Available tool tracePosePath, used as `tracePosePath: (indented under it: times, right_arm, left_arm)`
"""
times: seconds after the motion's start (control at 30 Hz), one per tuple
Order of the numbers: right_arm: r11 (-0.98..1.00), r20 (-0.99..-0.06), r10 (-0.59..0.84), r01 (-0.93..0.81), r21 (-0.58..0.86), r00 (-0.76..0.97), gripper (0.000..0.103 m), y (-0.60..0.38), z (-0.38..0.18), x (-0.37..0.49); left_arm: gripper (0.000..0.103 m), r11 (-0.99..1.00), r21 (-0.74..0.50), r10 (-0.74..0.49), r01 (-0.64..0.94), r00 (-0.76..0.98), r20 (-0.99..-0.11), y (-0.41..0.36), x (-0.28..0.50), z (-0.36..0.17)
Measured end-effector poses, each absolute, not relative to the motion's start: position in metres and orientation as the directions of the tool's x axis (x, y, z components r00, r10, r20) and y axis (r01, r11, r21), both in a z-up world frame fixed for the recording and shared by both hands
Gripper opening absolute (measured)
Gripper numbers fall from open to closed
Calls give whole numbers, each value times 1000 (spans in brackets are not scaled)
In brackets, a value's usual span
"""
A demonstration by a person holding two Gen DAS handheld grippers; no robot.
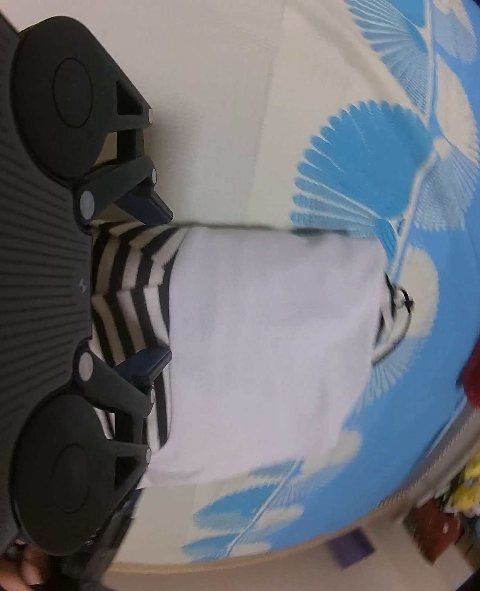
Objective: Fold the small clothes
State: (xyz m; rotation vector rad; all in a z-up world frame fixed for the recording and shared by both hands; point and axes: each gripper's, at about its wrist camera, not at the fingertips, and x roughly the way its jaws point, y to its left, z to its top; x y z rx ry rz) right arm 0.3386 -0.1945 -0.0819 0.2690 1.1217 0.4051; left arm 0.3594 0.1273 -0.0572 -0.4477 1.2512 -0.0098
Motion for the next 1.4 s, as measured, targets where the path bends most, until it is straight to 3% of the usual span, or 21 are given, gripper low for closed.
tracePosePath:
  times: [0.03, 0.07, 0.27, 0.47, 0.57, 0.67, 0.77, 0.87, 0.97, 1.0, 1.07, 1.1, 1.13, 1.23, 1.3, 1.4]
  right_arm:
    - [890, -814, 456, -174, 422, 361, 14, -196, -86, 337]
    - [887, -815, 461, -161, 432, 351, 0, -197, -90, 336]
    - [812, -769, 547, 15, 584, 330, 1, -220, -97, 326]
    - [838, -797, 516, 8, 546, 313, 1, -213, -95, 317]
    - [888, -838, 449, -54, 456, 311, 0, -205, -96, 315]
    - [920, -871, 392, -98, 380, 298, 0, -198, -100, 315]
    - [951, -906, 307, -119, 284, 291, 0, -197, -103, 313]
    - [978, -943, 144, -187, 91, 299, 0, -192, -107, 306]
    - [987, -897, 94, -160, 26, 431, 1, -197, -78, 297]
    - [990, -865, 100, -136, 38, 492, 4, -200, -63, 292]
    - [992, -796, 119, -105, 70, 593, 28, -205, -35, 278]
    - [991, -758, 129, -98, 86, 640, 51, -207, -22, 267]
    - [990, -712, 142, -97, 103, 688, 61, -209, -9, 253]
    - [982, -605, 182, -115, 149, 775, 64, -216, 15, 211]
    - [977, -564, 198, -116, 178, 801, 73, -221, 21, 185]
    - [974, -541, 221, -150, 172, 812, 74, -225, 21, 149]
  left_arm:
    - [78, 911, -342, -258, -231, 328, -909, 124, 360, -61]
    - [78, 912, -344, -257, -224, 342, -904, 120, 361, -62]
    - [68, 953, -259, -154, -159, 482, -862, 102, 357, -47]
    - [67, 986, -158, -101, -60, 535, -839, 87, 353, -27]
    - [66, 986, -165, -134, -21, 485, -864, 81, 353, -33]
    - [69, 999, -36, -46, 32, 399, -916, 73, 350, -53]
    - [68, 999, -2, -21, 45, 429, -903, 70, 343, -45]
    - [69, 994, 75, 31, 77, 464, -885, 65, 327, -35]
    - [77, 988, 134, 75, 76, 522, -850, 65, 313, -8]
    - [83, 988, 142, 82, 66, 554, -828, 66, 307, 3]
    - [85, 991, 130, 76, 42, 619, -781, 66, 292, 31]
    - [85, 993, 114, 69, 28, 649, -758, 66, 282, 43]
    - [86, 995, 95, 61, 12, 687, -724, 65, 268, 56]
    - [98, 996, 89, 73, -22, 783, -618, 57, 222, 82]
    - [102, 998, 63, 52, -21, 835, -547, 52, 182, 90]
    - [102, 999, 14, 32, -29, 817, -575, 44, 143, 85]
